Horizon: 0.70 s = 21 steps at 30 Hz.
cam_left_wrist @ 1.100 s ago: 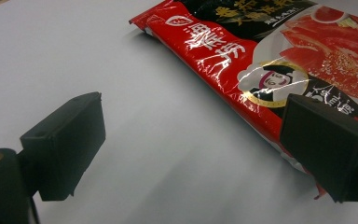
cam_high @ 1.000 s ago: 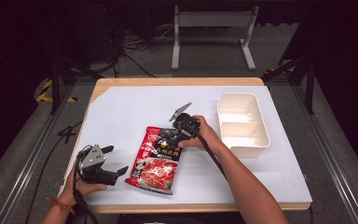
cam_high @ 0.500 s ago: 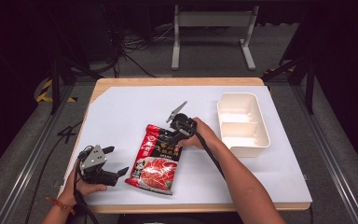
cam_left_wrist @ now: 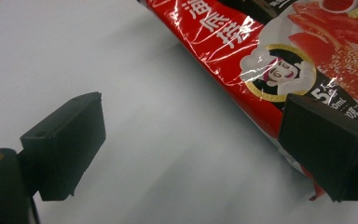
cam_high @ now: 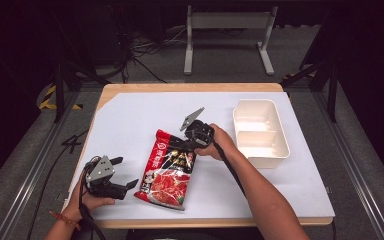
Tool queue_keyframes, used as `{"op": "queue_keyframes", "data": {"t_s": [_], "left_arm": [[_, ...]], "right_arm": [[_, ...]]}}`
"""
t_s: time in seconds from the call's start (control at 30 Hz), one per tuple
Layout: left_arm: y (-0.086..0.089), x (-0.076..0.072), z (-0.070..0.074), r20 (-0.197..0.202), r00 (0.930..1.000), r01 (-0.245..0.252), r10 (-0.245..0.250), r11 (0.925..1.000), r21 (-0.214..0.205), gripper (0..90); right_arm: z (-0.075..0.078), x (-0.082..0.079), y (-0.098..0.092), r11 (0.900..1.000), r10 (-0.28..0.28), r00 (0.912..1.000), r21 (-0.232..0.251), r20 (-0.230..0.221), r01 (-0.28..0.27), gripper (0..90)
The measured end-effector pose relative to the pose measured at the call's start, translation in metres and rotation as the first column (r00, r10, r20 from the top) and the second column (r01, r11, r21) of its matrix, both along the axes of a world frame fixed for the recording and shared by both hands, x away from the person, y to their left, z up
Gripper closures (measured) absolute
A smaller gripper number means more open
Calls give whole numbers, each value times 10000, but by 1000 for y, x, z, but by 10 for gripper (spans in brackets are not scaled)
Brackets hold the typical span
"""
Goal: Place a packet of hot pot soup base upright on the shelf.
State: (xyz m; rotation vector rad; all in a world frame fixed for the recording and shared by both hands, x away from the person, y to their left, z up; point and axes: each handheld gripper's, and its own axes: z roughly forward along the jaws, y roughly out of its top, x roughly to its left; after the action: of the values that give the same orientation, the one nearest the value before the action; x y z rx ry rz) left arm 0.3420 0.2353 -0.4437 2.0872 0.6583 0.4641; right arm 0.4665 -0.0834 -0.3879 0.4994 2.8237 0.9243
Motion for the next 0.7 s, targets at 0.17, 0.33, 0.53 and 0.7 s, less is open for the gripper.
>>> {"op": "queue_keyframes", "data": {"t_s": [0.17,0.33,0.53,0.7], "left_arm": [[1,0,1,18,10000,-67,67,10000,-14,83],[2,-1,1,61,10000,-63,63,10000,-36,83],[2,-1,2,66,9999,-91,91,10000,-31,84],[2,-1,2,78,9998,-171,171,9998,-91,84]], "right_arm": [[21,-9,-4,9992,269,9989,299,394,-280,890],[46,-19,-11,9979,281,9961,560,832,-328,890],[68,-26,-17,9974,252,9917,636,1258,-334,891],[87,-36,-18,9969,288,9804,668,1950,-426,892]]}}
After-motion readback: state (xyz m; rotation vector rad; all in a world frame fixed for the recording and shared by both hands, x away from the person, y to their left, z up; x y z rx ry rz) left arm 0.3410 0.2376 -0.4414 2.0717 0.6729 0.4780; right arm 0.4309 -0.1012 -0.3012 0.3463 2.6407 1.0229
